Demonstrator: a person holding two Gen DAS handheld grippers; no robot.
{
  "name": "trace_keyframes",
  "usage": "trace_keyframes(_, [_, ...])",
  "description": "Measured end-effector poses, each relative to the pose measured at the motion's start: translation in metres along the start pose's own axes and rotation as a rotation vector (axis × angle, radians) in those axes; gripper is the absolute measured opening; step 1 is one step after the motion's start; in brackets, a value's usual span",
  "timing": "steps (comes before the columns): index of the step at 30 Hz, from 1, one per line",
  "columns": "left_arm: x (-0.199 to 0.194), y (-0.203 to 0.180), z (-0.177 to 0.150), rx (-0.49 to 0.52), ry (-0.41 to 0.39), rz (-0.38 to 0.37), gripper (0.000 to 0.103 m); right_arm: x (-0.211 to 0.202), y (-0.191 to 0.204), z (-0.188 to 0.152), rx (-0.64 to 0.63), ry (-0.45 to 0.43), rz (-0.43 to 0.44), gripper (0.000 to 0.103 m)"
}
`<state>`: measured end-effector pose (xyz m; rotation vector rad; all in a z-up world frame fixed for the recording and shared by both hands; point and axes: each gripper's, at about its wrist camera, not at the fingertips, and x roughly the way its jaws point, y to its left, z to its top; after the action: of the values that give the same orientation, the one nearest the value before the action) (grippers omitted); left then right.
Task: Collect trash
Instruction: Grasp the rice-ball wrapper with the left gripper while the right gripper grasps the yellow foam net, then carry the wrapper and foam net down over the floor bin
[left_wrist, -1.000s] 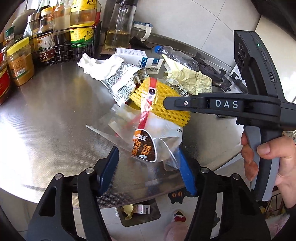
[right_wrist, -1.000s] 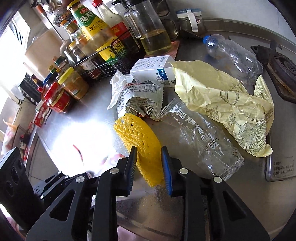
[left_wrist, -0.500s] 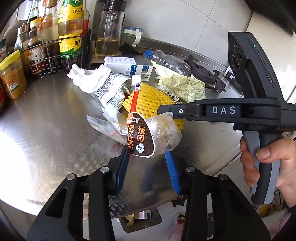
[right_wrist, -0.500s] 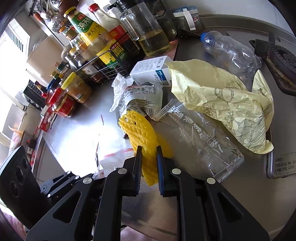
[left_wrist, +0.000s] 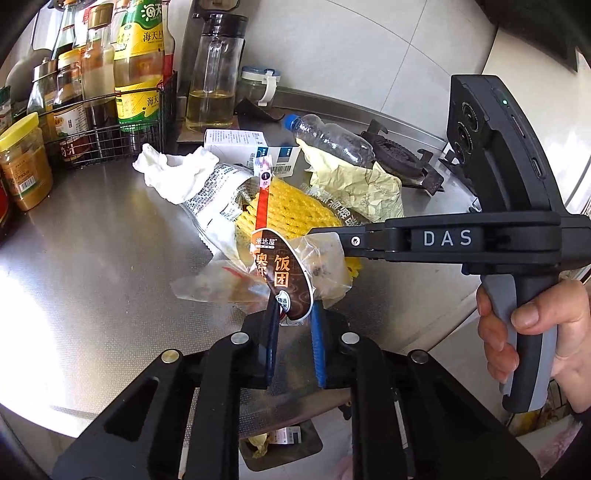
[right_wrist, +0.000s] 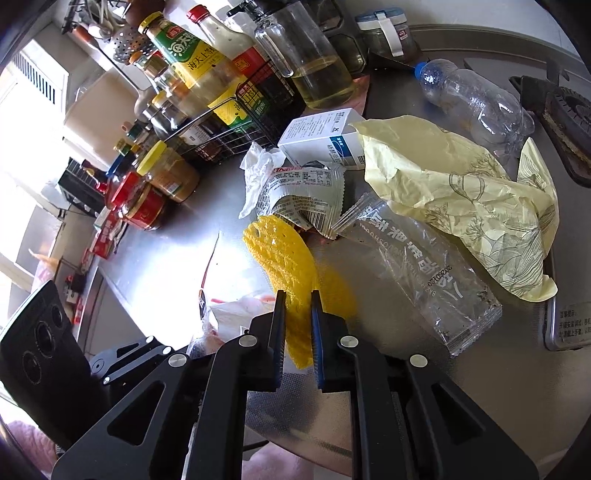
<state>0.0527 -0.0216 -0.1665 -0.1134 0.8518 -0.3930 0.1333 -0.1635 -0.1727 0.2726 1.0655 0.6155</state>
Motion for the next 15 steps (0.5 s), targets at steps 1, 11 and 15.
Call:
trace_keyframes(1, [-0.001,0.000,0.000,0.002,-0.004,0.001,0.010,-0.001,0.000,0.000,0.001,-0.004,-0.002,0.014])
trace_keyframes(11, [-0.035,-0.007,-0.008,0.002,-0.053,0.017,0.005,-0.039,0.001,-0.012,0.021,-0.077,-0.014,0.014])
trace_keyframes(15, [-0.056,-0.012,-0.018,0.013,-0.055,0.019,0.005,-0.061,0.002,-0.029,0.028,-0.101,-0.002,0.014])
